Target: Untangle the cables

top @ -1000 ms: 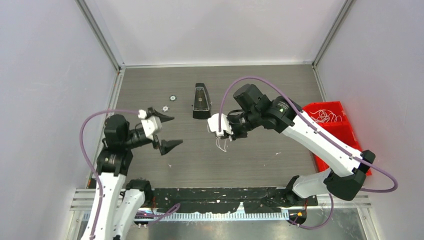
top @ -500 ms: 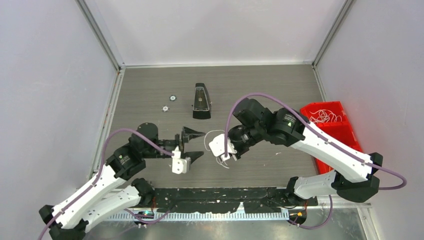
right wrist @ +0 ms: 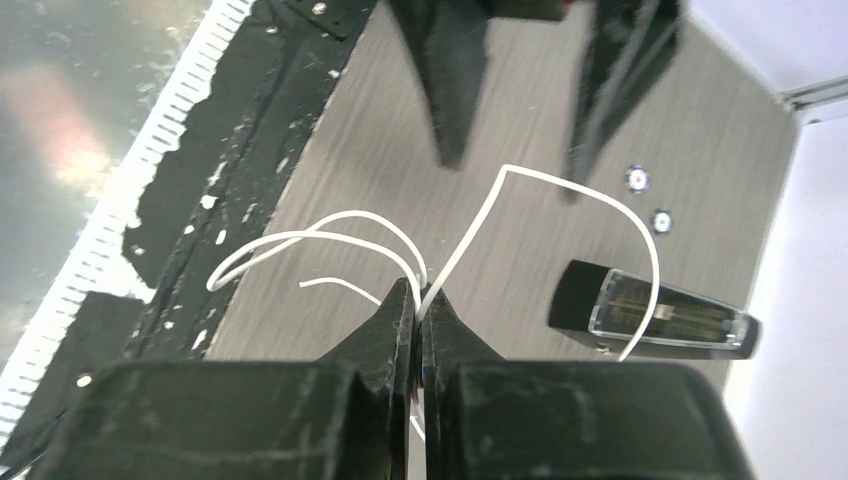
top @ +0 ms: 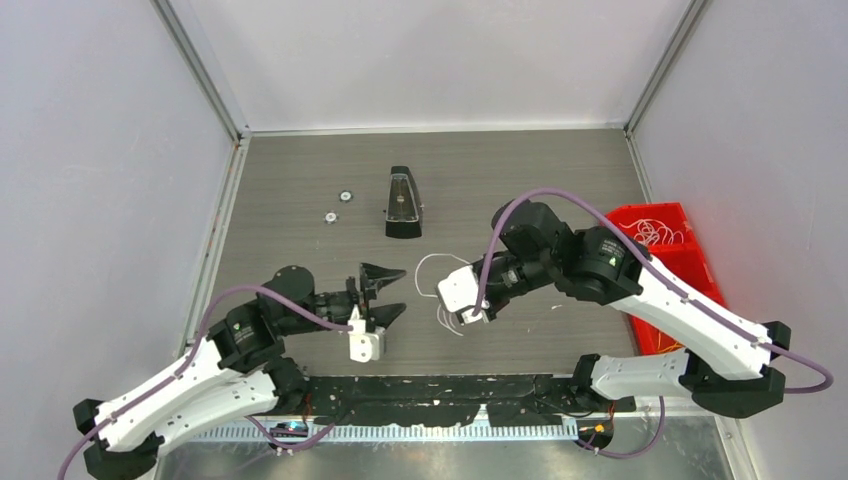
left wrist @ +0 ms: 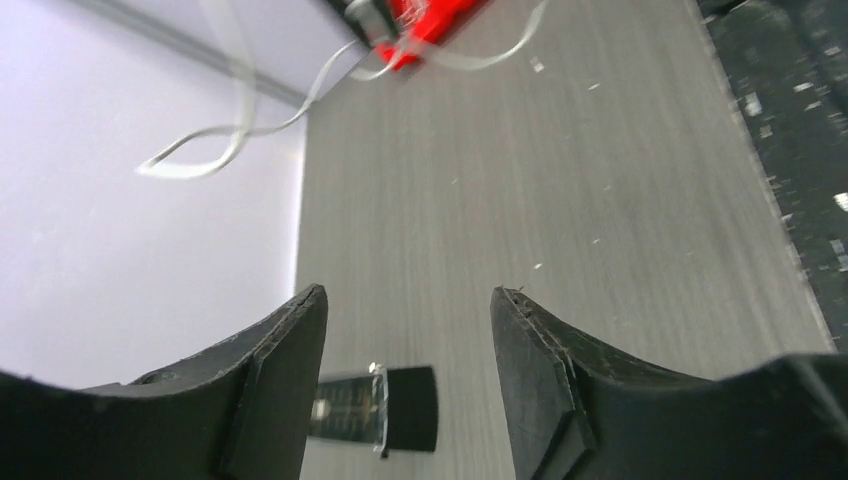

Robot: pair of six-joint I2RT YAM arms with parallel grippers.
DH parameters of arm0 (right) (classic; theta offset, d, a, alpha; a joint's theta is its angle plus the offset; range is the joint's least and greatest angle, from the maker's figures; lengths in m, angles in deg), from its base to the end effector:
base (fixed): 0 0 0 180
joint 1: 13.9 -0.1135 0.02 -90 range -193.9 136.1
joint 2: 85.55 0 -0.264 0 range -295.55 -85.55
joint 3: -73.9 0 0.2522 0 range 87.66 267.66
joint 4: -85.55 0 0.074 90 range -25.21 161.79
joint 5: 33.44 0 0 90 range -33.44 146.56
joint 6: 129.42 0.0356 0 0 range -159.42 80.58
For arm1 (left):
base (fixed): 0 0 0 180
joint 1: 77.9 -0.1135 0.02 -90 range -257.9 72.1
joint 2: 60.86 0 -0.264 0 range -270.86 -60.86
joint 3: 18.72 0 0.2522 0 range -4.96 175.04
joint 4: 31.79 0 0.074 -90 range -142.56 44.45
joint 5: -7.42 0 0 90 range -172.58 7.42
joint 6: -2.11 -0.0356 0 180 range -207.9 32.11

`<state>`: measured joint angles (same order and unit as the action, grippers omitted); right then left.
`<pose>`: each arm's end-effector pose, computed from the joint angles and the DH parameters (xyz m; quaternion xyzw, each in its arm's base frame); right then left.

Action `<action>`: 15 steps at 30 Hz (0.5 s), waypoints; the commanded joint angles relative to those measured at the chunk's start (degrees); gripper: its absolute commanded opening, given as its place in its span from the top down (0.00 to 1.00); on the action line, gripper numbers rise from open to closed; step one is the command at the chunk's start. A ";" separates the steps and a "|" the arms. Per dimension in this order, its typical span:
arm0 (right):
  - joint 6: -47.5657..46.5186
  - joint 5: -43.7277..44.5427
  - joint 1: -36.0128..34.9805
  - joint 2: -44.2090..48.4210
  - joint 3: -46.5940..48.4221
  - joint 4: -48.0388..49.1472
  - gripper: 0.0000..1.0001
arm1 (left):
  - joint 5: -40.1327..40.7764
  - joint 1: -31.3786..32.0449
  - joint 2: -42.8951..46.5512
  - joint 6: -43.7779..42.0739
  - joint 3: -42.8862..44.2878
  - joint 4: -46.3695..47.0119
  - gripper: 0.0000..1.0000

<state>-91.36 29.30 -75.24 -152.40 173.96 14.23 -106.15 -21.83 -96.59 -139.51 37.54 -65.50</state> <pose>0.0866 0.1924 0.4292 -0.7866 0.3944 0.2460 0.4064 0.0695 -0.1288 0.3318 0.6942 0.3501 -0.1835 0.6015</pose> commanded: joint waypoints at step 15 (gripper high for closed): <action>4.90 -10.17 -0.58 -2.29 -1.69 -1.43 0.95 | -0.92 3.77 -3.17 -11.09 3.38 8.26 0.34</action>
<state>-87.16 21.19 -75.44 -154.08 169.40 11.76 -105.12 -20.36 -97.37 -146.81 37.94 -63.36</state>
